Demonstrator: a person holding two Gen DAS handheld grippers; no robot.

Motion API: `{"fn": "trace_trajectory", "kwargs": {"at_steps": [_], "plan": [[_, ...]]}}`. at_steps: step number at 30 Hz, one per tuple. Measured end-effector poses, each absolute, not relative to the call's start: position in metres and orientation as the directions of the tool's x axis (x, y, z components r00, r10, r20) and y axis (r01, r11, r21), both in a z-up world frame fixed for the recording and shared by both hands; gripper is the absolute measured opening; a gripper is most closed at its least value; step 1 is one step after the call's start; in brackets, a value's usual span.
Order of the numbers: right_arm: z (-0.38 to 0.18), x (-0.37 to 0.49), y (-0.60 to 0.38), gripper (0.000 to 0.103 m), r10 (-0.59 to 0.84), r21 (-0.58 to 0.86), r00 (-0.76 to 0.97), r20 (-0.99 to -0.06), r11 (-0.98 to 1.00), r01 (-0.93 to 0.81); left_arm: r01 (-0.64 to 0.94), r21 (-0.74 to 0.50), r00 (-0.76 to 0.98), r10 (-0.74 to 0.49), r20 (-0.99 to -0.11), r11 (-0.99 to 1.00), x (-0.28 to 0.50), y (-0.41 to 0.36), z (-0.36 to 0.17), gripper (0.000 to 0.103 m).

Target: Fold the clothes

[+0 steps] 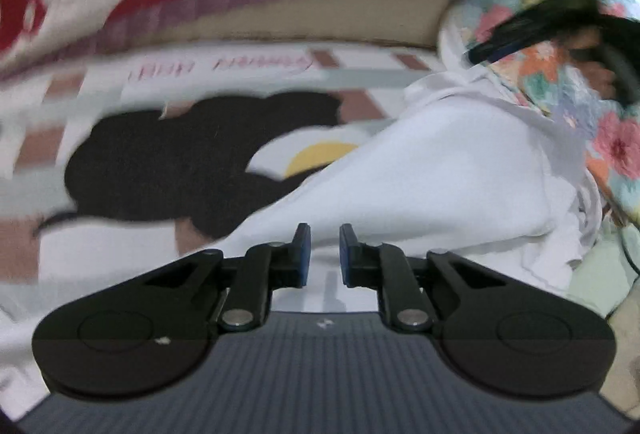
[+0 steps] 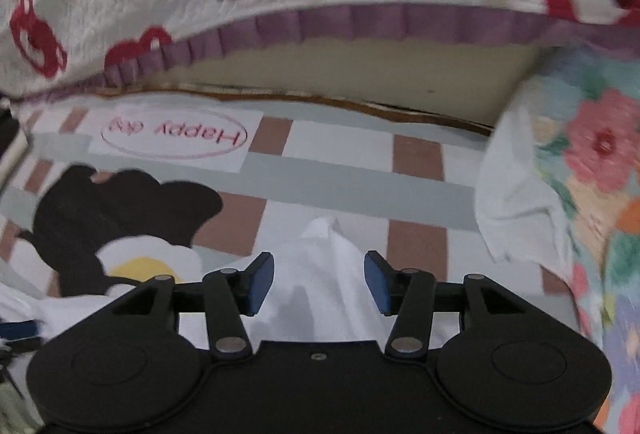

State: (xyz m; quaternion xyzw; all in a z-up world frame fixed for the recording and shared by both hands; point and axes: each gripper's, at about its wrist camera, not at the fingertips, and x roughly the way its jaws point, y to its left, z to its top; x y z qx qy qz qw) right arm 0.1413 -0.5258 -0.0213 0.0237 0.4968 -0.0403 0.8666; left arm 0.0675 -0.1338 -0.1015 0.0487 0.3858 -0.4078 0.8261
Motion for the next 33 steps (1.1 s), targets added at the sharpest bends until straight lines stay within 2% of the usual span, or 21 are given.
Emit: {"fn": "trace_trajectory", "kwargs": {"at_steps": [2, 4, 5, 6, 7, 8, 12, 15, 19, 22, 26, 31, 33], "plan": [[-0.041, 0.153, -0.534, 0.058, -0.08, -0.01, 0.471, -0.879, 0.989, 0.149, 0.697, -0.311, 0.322, -0.67, -0.669, 0.646, 0.065, -0.138, -0.102, 0.019], [-0.061, 0.162, -0.55, 0.058, -0.096, 0.017, 0.453, -0.886, 0.971, 0.239, 0.677, -0.327, 0.308, -0.657, -0.688, 0.66, 0.063, -0.143, -0.107, 0.02], [-0.072, 0.165, -0.558, 0.055, -0.068, 0.056, 0.441, -0.895, 0.963, 0.263, 0.673, -0.314, 0.314, -0.643, -0.698, 0.67, 0.062, -0.144, -0.108, 0.022], [-0.082, 0.166, -0.564, 0.045, -0.05, 0.077, 0.422, -0.905, 0.958, 0.278, 0.669, -0.301, 0.32, -0.63, -0.708, 0.679, 0.061, -0.144, -0.11, 0.022], [-0.088, 0.165, -0.567, 0.008, -0.05, 0.08, 0.413, -0.909, 0.953, 0.293, 0.666, -0.288, 0.327, -0.616, -0.717, 0.689, 0.059, -0.145, -0.112, 0.022], [-0.088, 0.158, -0.57, 0.006, -0.013, 0.133, 0.441, -0.897, 0.945, 0.298, 0.662, -0.275, 0.333, -0.601, -0.726, 0.698, 0.058, -0.146, -0.113, 0.023], [-0.069, 0.117, -0.574, 0.006, 0.263, 0.505, 0.616, -0.742, 0.824, 0.258, 0.627, -0.301, 0.357, -0.609, -0.708, 0.718, 0.064, -0.138, -0.107, 0.032], [-0.051, 0.081, -0.547, 0.006, 0.398, 0.631, 0.662, -0.635, 0.761, 0.149, 0.592, -0.34, 0.394, -0.63, -0.669, 0.73, 0.07, -0.129, -0.099, 0.032], [-0.026, 0.006, -0.483, 0.006, 0.555, 0.729, 0.71, -0.433, 0.679, -0.086, 0.533, -0.537, 0.392, -0.753, -0.528, 0.654, 0.081, -0.103, -0.082, 0.032], [-0.031, -0.024, -0.428, 0.006, 0.671, 0.69, 0.563, -0.482, 0.687, -0.228, 0.539, -0.597, 0.365, -0.803, -0.471, 0.595, 0.083, -0.097, -0.075, 0.035], [-0.064, -0.038, -0.39, 0.006, 0.723, 0.688, 0.369, -0.585, 0.682, -0.246, 0.579, -0.617, 0.282, -0.841, -0.462, 0.533, 0.077, -0.109, -0.081, 0.04], [-0.065, -0.036, -0.348, 0.006, 0.812, 0.747, 0.238, -0.533, 0.584, -0.318, 0.66, -0.61, 0.124, -0.863, -0.489, 0.44, 0.062, -0.131, -0.091, 0.043], [-0.06, -0.038, -0.336, 0.006, 0.832, 0.749, 0.193, -0.521, 0.554, -0.364, 0.702, -0.594, 0.05, -0.859, -0.51, 0.394, 0.055, -0.139, -0.093, 0.048]]}}
